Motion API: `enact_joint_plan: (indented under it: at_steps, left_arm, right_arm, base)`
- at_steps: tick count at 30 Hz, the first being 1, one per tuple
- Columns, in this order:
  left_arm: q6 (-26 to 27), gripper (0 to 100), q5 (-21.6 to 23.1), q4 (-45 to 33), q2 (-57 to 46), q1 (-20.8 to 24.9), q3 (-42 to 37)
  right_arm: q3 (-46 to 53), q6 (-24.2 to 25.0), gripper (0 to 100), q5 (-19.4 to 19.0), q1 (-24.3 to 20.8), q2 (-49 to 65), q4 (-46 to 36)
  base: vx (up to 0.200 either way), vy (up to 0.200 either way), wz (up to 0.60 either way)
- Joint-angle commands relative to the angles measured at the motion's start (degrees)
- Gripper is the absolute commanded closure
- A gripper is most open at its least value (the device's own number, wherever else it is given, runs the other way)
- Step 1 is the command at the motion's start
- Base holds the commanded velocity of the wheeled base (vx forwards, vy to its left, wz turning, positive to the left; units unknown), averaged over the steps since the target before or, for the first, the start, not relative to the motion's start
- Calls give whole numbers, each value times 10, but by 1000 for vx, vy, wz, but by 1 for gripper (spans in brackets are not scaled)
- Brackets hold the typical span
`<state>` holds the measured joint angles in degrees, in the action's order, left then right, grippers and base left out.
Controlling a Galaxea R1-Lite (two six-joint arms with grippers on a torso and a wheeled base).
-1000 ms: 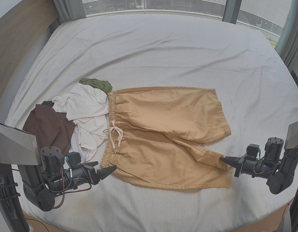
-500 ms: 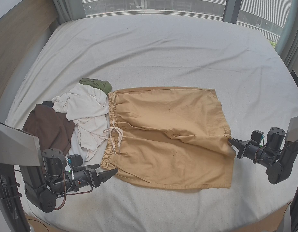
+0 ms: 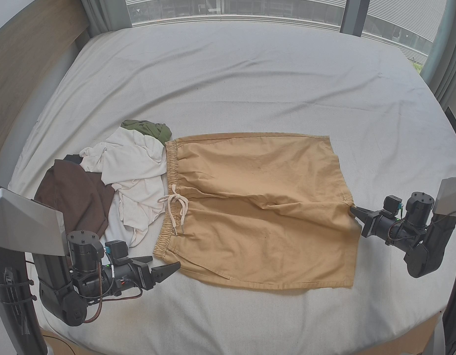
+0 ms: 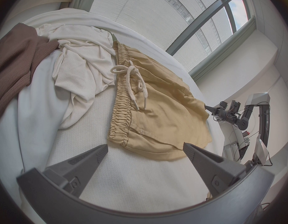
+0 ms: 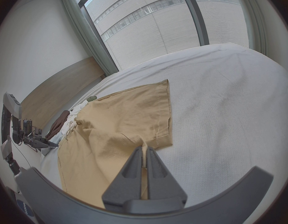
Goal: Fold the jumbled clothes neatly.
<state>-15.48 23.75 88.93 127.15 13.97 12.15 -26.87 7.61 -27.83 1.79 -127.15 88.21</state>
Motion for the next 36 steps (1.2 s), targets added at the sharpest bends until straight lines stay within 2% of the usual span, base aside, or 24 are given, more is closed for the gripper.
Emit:
enact_joint_plan:
  at_steps: [1, 2, 12, 17, 23, 36]
  left_arm:
    - [-3, 0, 1, 0, 2, 1, -2]
    - [-3, 0, 1, 0, 2, 0, -2]
    - [-4, 0, 1, 0, 7, -1, -2]
    - [-5, 0, 1, -1, 10, 0, -1]
    - [-6, 0, -4, 0, 24, -1, 16]
    - [-40, 0, -14, 0, 39, 1, 52]
  right_arm:
    - [-11, 1, 100, 12, 1, -4, 0]
    - [-13, 3, 0, 14, 1, -4, 0]
    - [-17, 12, 0, 19, 0, 36, 0]
    - [-7, 13, 0, 19, -30, 86, 0]
    - [-3, 17, 0, 20, -57, 92, 0]
    - [1, 16, 0, 20, -58, 94, 0]
  base:
    - [0, 0, 0]
    - [0, 0, 0]
    - [0, 0, 0]
    - [0, 0, 0]
    - [0, 0, 0]
    - [0, 0, 0]
